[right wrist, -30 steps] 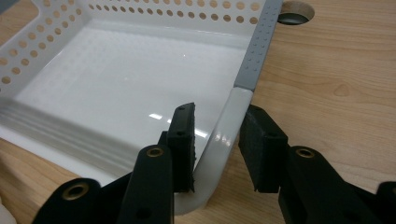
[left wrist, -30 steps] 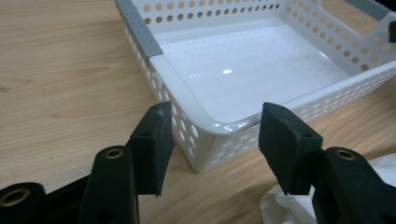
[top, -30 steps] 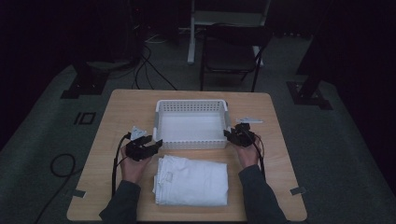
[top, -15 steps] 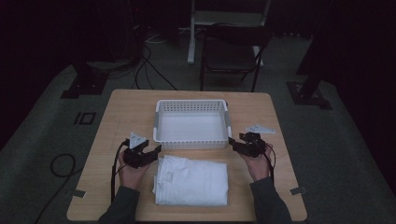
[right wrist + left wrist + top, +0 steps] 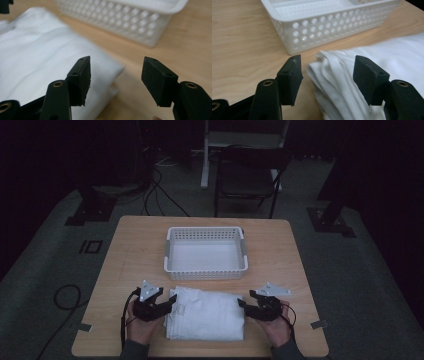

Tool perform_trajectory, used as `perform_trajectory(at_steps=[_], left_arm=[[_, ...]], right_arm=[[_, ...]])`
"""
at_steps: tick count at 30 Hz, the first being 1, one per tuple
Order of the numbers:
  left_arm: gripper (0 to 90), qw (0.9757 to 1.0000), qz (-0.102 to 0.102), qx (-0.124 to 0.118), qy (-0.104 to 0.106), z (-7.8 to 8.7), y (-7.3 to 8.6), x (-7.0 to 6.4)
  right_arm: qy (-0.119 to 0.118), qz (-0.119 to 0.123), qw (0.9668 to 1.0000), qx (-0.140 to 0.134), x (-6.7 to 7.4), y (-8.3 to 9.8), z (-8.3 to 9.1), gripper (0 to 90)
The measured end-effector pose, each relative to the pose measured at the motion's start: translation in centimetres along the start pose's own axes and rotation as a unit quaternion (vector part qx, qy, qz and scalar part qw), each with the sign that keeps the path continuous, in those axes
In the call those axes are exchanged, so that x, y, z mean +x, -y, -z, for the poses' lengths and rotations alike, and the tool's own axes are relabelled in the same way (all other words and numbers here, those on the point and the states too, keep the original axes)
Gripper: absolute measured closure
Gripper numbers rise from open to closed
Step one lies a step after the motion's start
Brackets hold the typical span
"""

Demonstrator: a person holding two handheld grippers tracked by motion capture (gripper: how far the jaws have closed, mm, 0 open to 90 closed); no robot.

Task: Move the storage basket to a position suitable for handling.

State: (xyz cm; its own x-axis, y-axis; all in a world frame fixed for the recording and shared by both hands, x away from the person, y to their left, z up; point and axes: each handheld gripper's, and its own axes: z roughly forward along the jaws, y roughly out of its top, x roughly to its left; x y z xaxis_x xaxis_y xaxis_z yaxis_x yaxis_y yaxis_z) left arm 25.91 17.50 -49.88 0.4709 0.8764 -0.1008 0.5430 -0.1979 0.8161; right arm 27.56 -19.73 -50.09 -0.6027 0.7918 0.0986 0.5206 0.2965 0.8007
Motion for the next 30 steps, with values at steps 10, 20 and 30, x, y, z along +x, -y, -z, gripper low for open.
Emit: perform_trajectory(at_steps=[10,20,30], left_arm=[[41.4,0.9981,-0.029,0.054,0.01,0.4,3.6,-2.3],[42.5,0.9978,-0.003,0.055,0.037,-1.5,3.2,-1.0],[42.5,0.9987,-0.01,0.044,0.022,-3.7,1.5,-0.1]], right_arm=[[-0.035,0.036,0.9981,0.036,3.6,3.3,-0.2,39.9],[-0.033,0.03,0.9977,0.052,2.5,2.9,-2.7,42.8],[-0.014,0.011,0.999,0.041,0.3,1.2,-4.6,44.2]])
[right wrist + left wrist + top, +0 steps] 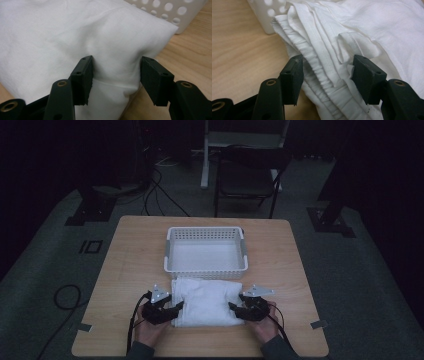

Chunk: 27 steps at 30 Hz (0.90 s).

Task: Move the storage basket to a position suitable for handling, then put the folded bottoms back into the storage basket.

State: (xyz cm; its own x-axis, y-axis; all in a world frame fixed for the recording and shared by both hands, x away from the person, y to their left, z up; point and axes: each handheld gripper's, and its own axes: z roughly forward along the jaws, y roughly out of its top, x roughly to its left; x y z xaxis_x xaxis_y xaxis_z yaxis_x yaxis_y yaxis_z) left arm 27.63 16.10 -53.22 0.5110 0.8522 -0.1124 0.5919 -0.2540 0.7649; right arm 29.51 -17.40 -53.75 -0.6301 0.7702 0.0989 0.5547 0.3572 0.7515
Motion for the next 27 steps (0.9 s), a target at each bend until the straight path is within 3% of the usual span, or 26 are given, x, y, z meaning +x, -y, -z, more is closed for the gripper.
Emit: perform_trajectory(at_steps=[11,18,22,25,26,27], left_arm=[[42.4,0.9995,-0.017,-0.012,-0.023,-0.8,-0.9,0.9],[42.3,0.9995,-0.009,-0.015,-0.024,-0.9,-1.0,1.1],[42.2,0.9994,0.027,-0.014,-0.017,-0.2,-1.6,1.3],[35.8,0.9988,0.032,-0.032,-0.022,0.5,-2.0,1.4],[35.8,0.9974,0.046,-0.053,-0.017,1.1,-2.6,1.4],[28.9,0.997,0.048,-0.059,-0.012,1.2,-2.7,1.3]], right_arm=[[0.019,0.003,0.9998,-0.002,-0.4,-1.5,-1.2,44.8],[0.027,0.008,0.9996,-0.002,-0.2,-1.8,-1.5,43.9],[0.03,0.011,0.9995,-0.003,-0.1,-1.7,-1.4,43.6],[0.03,0.012,0.9995,-0.003,-0.1,-1.7,-1.4,43.4],[0.03,0.012,0.9995,-0.003,-0.2,-1.7,-1.4,43.2],[0.03,0.011,0.9995,-0.002,-0.2,-1.7,-1.5,42.3]])
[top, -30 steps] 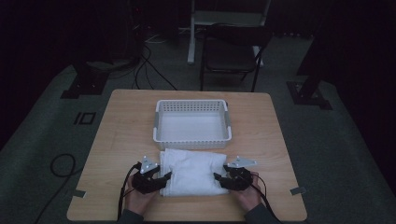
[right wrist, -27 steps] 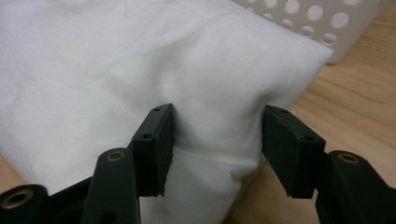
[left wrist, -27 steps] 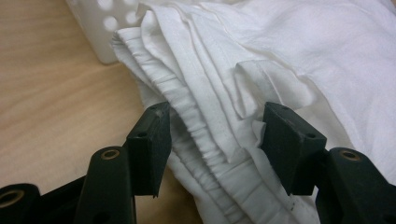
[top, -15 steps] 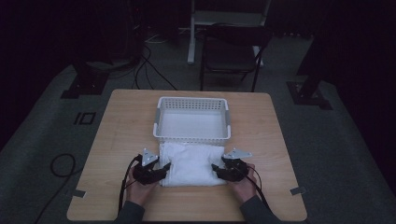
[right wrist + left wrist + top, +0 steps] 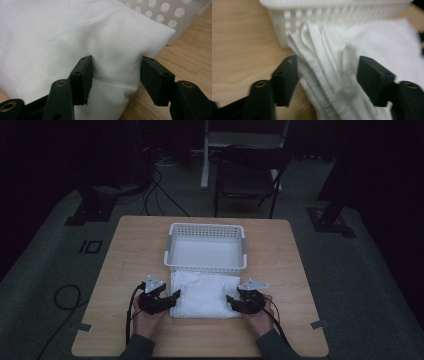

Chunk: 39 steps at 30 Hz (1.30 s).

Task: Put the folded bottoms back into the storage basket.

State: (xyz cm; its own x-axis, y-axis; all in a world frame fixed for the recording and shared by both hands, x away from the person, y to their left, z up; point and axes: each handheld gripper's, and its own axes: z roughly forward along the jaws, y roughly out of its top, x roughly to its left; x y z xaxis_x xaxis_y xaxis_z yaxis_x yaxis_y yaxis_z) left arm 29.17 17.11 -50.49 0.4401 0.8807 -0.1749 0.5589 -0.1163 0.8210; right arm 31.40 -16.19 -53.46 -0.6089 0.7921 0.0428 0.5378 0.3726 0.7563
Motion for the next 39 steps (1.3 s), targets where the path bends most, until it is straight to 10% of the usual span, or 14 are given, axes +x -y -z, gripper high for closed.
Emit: perform_trajectory(at_steps=[10,15,27,34,39], left_arm=[[8.9,0.9997,0.013,0.014,0.014,-1.9,-1.0,-1.2],[8.7,0.9973,-0.019,0.049,-0.051,-4.0,0.0,-1.3],[0.0,0.9976,0.033,0.053,-0.028,-6.0,1.1,0.2],[0.0,0.9953,0.074,0.06,0.022,-6.6,1.6,1.5],[0.0,0.9956,0.07,0.057,0.025,-6.6,1.6,1.5]], right_arm=[[0.005,-0.001,1.0,-0.002,0.1,0.1,0.0,40.7],[0.005,-0.003,1.0,-0.002,0.0,0.1,0.0,39.2],[0.02,-0.021,0.9996,-0.001,-0.3,0.0,0.2,22.5],[0.018,-0.028,0.9991,-0.026,-0.5,-0.8,1.7,13.8],[0.004,-0.035,0.9987,-0.035,0.1,-1.4,1.5,10.2]])
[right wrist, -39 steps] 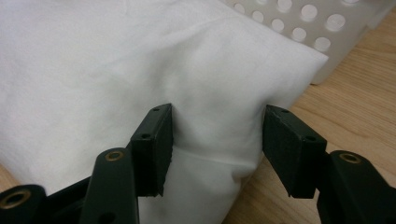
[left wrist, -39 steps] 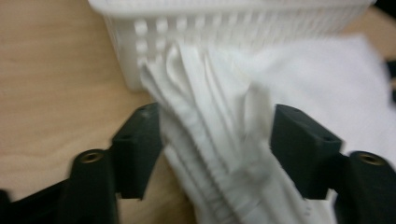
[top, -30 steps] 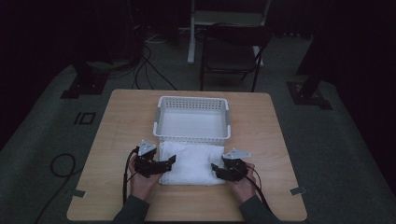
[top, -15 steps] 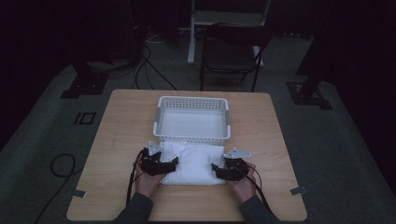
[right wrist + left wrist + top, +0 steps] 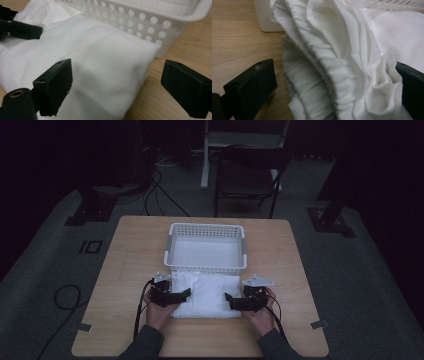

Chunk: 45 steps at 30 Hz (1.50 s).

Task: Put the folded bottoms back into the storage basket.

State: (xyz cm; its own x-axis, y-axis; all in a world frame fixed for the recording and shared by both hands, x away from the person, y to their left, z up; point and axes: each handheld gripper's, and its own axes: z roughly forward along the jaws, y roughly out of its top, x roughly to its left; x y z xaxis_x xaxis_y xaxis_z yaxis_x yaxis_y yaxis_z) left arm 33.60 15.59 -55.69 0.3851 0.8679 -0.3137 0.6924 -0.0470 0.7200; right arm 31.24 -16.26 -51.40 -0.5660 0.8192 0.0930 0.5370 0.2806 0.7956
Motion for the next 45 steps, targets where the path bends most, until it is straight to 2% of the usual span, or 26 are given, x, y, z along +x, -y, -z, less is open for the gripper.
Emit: perform_trajectory(at_steps=[2,4,10,15,17,22,25,27,28,29,32,34,37,40,45], left_arm=[[0.0,1.0,0.0,-0.001,0.001,0.0,0.0,0.0],[0.0,1.0,-0.001,-0.003,0.001,0.0,0.1,0.0],[0.0,1.0,-0.003,-0.004,0.008,0.0,0.1,0.1],[0.0,0.9999,-0.006,-0.003,0.015,0.0,0.1,0.1],[0.0,0.9998,-0.009,0.0,0.019,0.0,0.1,0.1],[0.0,0.9997,-0.01,0.006,0.02,0.1,0.0,0.1],[1.9,0.9995,-0.01,0.012,0.028,0.1,-0.1,0.1],[7.9,0.999,-0.005,0.013,0.043,0.3,-0.1,0.2],[15.0,0.9983,0.002,0.012,0.057,0.3,0.0,0.2],[19.6,0.998,0.007,0.014,0.062,0.4,0.0,0.3],[26.1,0.997,0.018,0.021,0.072,0.3,-0.1,0.3],[31.3,0.9964,0.022,0.018,0.079,0.4,0.0,0.3],[40.8,0.9969,0.015,0.008,0.076,0.6,0.2,-0.2],[47.1,0.9978,-0.002,0.004,0.067,1.0,0.1,-0.7],[52.7,0.9981,-0.022,-0.007,0.057,1.6,0.1,-1.4]], right_arm=[[0.001,-0.01,0.9999,0.012,-0.1,0.3,-0.9,9.8],[-0.005,-0.035,0.9991,0.025,-0.5,0.6,-1.9,9.7],[-0.022,-0.058,0.9975,0.035,-1.0,1.0,-2.7,9.2],[-0.045,-0.09,0.9937,0.05,-1.7,1.4,-3.4,9.2],[-0.065,-0.109,0.9902,0.058,-2.1,1.7,-3.7,9.4],[-0.092,-0.108,0.9887,0.05,-2.5,1.7,-3.8,15.5],[-0.117,-0.119,0.9847,0.049,-2.8,1.6,-4.0,24.1],[-0.144,-0.135,0.979,0.051,-3.2,1.6,-4.2,32.2],[-0.155,-0.144,0.976,0.052,-3.4,1.7,-4.3,35.6],[-0.163,-0.149,0.974,0.053,-3.5,1.7,-4.4,38.4],[-0.183,-0.161,0.9682,0.056,-3.8,1.7,-4.6,45.0],[-0.193,-0.164,0.9657,0.059,-3.9,1.8,-4.7,48.7],[-0.2,-0.157,0.9654,0.059,-3.9,1.8,-4.7,55.7],[-0.191,-0.13,0.9718,0.049,-3.5,1.6,-4.3,62.7],[-0.162,-0.097,0.9814,0.037,-2.5,1.4,-3.4,66.4]])
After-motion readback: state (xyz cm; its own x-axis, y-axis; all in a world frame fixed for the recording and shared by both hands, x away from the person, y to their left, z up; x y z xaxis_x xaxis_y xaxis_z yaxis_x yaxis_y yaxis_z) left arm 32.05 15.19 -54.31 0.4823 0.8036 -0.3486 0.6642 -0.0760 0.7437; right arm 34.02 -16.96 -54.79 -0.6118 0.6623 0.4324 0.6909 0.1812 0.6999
